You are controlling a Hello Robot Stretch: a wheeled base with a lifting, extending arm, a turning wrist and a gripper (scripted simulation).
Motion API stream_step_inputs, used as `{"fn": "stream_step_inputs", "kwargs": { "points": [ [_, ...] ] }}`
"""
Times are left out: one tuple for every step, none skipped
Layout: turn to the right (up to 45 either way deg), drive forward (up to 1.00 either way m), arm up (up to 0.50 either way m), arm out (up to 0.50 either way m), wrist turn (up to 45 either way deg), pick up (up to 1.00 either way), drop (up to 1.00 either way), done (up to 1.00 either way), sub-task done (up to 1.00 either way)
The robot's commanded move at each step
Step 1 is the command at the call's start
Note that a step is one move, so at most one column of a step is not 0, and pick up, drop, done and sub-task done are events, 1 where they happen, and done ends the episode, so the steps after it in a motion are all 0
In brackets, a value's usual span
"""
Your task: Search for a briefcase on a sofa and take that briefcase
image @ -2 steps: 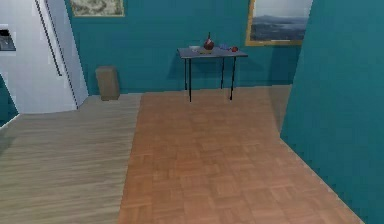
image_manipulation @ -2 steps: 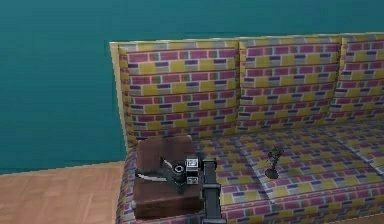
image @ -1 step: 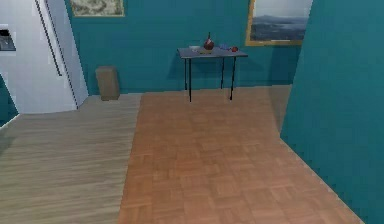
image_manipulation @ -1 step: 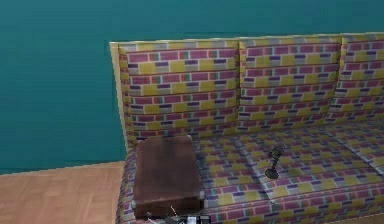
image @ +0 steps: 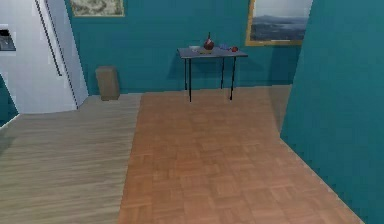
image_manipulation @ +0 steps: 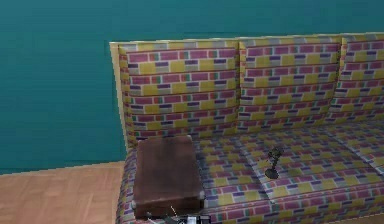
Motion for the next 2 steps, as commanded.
{"fn": "stream_step_inputs", "kwargs": {
  "points": [
    [0.0, 0.00, 0.10, 0.00, 0.0, 0.00, 0.00, 0.00, 0.00],
    [0.0, 0.00, 0.00, 0.00, 0.0, 0.00, 0.00, 1.00, 0.00]
  ]
}}
